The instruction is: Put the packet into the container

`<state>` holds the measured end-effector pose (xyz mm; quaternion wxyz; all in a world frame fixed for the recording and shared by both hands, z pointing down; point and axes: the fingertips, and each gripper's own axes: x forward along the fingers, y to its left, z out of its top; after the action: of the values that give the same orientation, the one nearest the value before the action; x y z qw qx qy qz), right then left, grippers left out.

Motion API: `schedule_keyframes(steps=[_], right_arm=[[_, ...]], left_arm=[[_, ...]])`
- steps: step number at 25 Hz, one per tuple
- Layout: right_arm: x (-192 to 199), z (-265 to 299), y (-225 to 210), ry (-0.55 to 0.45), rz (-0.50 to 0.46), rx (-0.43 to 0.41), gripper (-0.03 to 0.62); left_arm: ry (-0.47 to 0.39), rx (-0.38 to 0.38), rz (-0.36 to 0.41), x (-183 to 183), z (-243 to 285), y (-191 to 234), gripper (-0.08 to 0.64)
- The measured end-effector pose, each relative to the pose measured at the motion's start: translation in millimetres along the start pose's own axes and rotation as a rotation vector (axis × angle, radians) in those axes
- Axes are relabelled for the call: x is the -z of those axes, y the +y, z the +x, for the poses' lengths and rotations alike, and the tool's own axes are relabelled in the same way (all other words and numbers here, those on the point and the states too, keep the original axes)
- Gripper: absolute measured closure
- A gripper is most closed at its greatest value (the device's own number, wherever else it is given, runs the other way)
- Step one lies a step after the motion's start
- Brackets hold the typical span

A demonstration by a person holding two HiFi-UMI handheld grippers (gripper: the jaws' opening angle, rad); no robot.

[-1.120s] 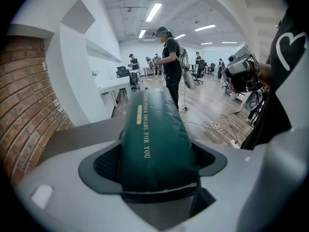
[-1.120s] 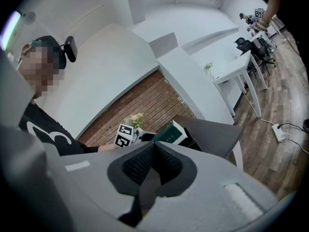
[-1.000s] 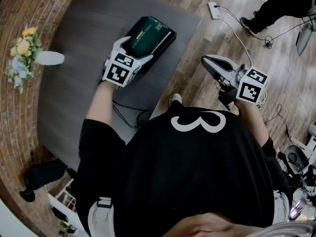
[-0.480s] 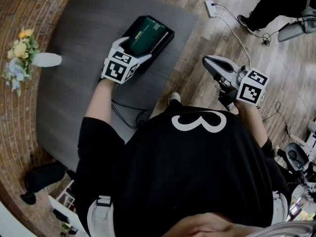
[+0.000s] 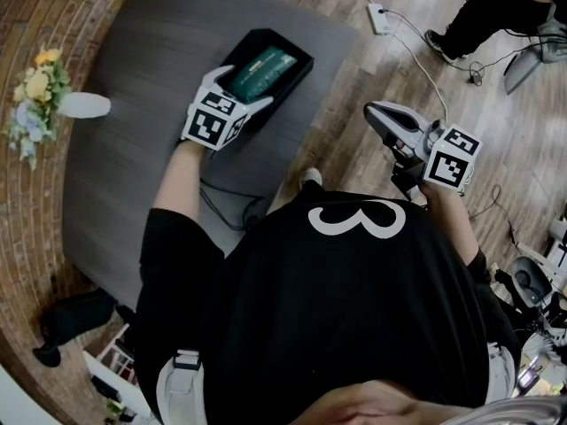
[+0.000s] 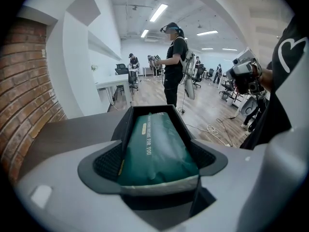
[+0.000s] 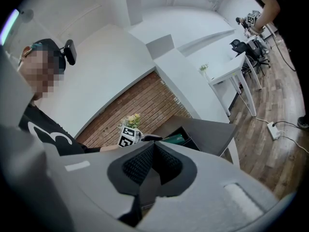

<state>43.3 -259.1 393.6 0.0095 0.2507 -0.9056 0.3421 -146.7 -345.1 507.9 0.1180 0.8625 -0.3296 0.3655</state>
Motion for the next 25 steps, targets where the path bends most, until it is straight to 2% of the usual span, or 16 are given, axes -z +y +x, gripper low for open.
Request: schedule_keyframes(steps=[6,15,17,20,25], right_arm=[[1.9,-1.5,2.8,0.003,-0.008,-0.009,0.591],[3.0,-1.9,9.7,0.016,-0.025,-0.040,0.591],[2.5,-1.4,11.9,0.021,-0.034,-0.049,0.591],[-0.2,0.2,18.2,0.026,-0.053,-0.070,0.591],[-6.5,0.9,32.5,0.015,-0.070,-0.118,0.591]], left_arm=[[-0.013,0.007,-0.004,-0.9,-1.4,-2.3,0.092],[-0.055,0.006,-0.058,-5.1,-18.5,-6.8,0.084],[-0.074,-0.004,-0.080,-9.4,-25.1,-10.4,0.110],[-0.116,0.001,-0.103,-22.1,-40.4,-24.8,0.184],[-0.232,0.023,-0.096,-54.2,-74.7,-66.7,0.239]])
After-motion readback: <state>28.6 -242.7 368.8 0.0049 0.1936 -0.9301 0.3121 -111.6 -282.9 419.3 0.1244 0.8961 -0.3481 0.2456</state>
